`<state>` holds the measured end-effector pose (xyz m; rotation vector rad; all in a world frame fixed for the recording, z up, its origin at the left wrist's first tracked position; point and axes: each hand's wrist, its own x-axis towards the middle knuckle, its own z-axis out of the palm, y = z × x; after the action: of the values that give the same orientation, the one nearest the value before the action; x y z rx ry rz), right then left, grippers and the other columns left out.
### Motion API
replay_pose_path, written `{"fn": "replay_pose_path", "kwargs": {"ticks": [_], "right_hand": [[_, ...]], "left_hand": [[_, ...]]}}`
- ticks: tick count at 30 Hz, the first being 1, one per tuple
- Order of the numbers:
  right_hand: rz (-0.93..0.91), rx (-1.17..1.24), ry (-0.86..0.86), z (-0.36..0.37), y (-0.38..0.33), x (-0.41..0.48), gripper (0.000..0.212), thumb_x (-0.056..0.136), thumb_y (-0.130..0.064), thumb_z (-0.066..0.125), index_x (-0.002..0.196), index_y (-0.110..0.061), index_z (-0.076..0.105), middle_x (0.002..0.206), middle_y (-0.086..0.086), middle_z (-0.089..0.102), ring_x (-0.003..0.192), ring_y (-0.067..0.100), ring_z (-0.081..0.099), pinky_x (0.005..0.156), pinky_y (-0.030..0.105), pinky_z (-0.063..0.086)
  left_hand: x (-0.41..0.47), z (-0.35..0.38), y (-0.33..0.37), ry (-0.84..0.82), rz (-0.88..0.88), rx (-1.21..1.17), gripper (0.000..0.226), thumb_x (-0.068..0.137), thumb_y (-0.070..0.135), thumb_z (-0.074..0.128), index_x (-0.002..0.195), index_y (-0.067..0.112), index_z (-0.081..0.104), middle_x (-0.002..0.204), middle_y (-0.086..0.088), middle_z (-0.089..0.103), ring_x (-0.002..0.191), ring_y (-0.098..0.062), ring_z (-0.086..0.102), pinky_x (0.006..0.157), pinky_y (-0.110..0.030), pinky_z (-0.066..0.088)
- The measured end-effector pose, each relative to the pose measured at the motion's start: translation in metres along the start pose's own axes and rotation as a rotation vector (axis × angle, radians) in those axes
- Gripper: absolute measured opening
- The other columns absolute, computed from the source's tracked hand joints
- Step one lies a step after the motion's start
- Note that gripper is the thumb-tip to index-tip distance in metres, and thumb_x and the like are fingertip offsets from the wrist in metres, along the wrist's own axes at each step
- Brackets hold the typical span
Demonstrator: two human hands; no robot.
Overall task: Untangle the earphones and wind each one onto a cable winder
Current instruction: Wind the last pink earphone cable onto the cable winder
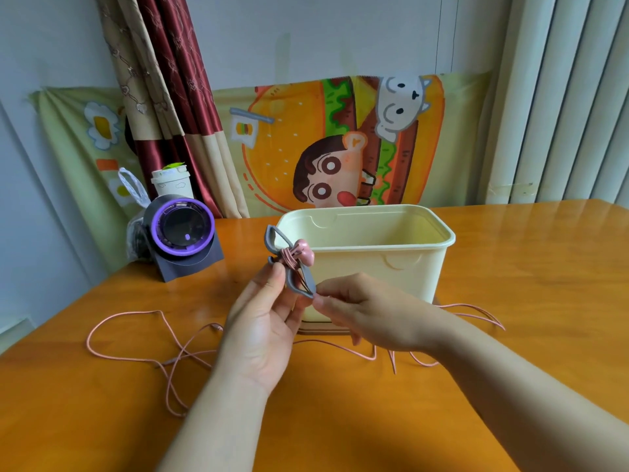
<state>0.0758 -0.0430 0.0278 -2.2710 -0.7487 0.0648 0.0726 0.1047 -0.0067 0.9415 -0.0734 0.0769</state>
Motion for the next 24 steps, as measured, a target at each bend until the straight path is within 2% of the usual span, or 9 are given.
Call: {"fn": "replay_pose_path", "kwargs": {"ticks": [3, 6, 9, 10, 12, 15, 17, 20, 24], "right_hand": [[0.037, -0.072, -0.044, -0.004, 0.000, -0.001, 0.046, 0.100, -0.033, 0.041, 0.098, 0.010, 0.057, 0.062, 0.004, 0.037, 0.056, 0.014, 0.039, 0.059, 0.041, 0.045], [0.050, -0.118, -0.112, -0.006, -0.003, -0.005, 0.038, 0.100, -0.031, 0.042, 0.096, -0.004, 0.068, 0.063, 0.001, 0.045, 0.055, 0.011, 0.045, 0.055, 0.027, 0.041], [-0.006, -0.110, -0.089, -0.004, -0.012, -0.008, 0.037, 0.100, -0.031, 0.040, 0.092, -0.013, 0.071, 0.061, -0.007, 0.051, 0.052, 0.005, 0.046, 0.051, 0.015, 0.036], [-0.023, -0.122, -0.065, -0.004, -0.014, -0.009, 0.038, 0.101, -0.031, 0.040, 0.090, -0.012, 0.071, 0.061, -0.007, 0.052, 0.052, 0.004, 0.045, 0.051, 0.015, 0.035], [-0.055, -0.163, -0.007, -0.007, -0.016, -0.010, 0.037, 0.100, -0.031, 0.041, 0.089, -0.009, 0.069, 0.063, 0.000, 0.055, 0.053, 0.009, 0.044, 0.051, 0.019, 0.035], [-0.082, -0.171, 0.095, -0.020, -0.016, -0.011, 0.033, 0.099, -0.030, 0.045, 0.088, -0.009, 0.068, 0.075, 0.007, 0.064, 0.063, 0.016, 0.053, 0.057, 0.029, 0.040], [-0.087, -0.156, 0.185, -0.030, -0.013, -0.012, 0.028, 0.098, -0.026, 0.047, 0.085, -0.012, 0.069, 0.073, 0.003, 0.066, 0.066, 0.011, 0.056, 0.056, 0.022, 0.042], [-0.069, -0.180, 0.306, -0.041, -0.006, -0.011, 0.025, 0.094, -0.030, 0.054, 0.086, -0.014, 0.071, 0.067, -0.002, 0.063, 0.059, 0.005, 0.051, 0.053, 0.015, 0.038], [-0.096, -0.126, 0.421, -0.049, 0.002, -0.010, 0.022, 0.086, -0.036, 0.063, 0.080, -0.015, 0.069, 0.067, 0.013, 0.059, 0.053, 0.008, 0.041, 0.049, 0.023, 0.032]], "left_hand": [[0.001, -0.001, -0.002, 0.078, 0.045, 0.042, 0.023, 0.091, 0.020, 0.057, 0.111, 0.015, 0.068, 0.099, 0.001, 0.074, 0.092, -0.011, 0.066, 0.081, -0.025, 0.046], [-0.001, -0.002, -0.002, 0.066, 0.166, 0.205, 0.022, 0.097, 0.012, 0.053, 0.115, 0.007, 0.065, 0.106, -0.006, 0.074, 0.102, -0.014, 0.068, 0.076, -0.021, 0.049], [-0.004, 0.001, -0.002, 0.041, 0.221, 0.285, 0.016, 0.096, 0.002, 0.051, 0.106, 0.007, 0.062, 0.100, -0.006, 0.075, 0.093, -0.013, 0.071, 0.066, -0.015, 0.052], [-0.004, 0.001, -0.003, 0.039, 0.218, 0.305, 0.015, 0.095, 0.001, 0.053, 0.104, 0.008, 0.062, 0.098, -0.004, 0.076, 0.090, -0.013, 0.072, 0.067, -0.016, 0.052], [-0.001, -0.002, -0.006, 0.025, 0.214, 0.389, 0.014, 0.090, 0.009, 0.060, 0.104, 0.014, 0.064, 0.098, -0.001, 0.076, 0.095, -0.015, 0.071, 0.080, -0.026, 0.054], [0.000, -0.003, -0.010, -0.042, 0.188, 0.551, 0.027, 0.071, 0.039, 0.069, 0.097, 0.030, 0.070, 0.100, 0.004, 0.075, 0.101, -0.014, 0.068, 0.095, -0.039, 0.049], [-0.001, -0.002, -0.011, -0.112, 0.159, 0.579, 0.022, 0.070, 0.041, 0.068, 0.091, 0.036, 0.073, 0.100, 0.006, 0.075, 0.100, -0.011, 0.068, 0.096, -0.038, 0.048], [-0.002, 0.001, -0.012, -0.221, 0.118, 0.586, 0.024, 0.081, 0.033, 0.063, 0.103, 0.025, 0.072, 0.108, -0.004, 0.073, 0.108, -0.025, 0.066, 0.103, -0.050, 0.044], [-0.002, 0.000, -0.012, -0.260, 0.079, 0.537, 0.035, 0.082, 0.025, 0.062, 0.113, 0.010, 0.064, 0.109, -0.011, 0.073, 0.107, -0.032, 0.066, 0.102, -0.050, 0.044]]}}
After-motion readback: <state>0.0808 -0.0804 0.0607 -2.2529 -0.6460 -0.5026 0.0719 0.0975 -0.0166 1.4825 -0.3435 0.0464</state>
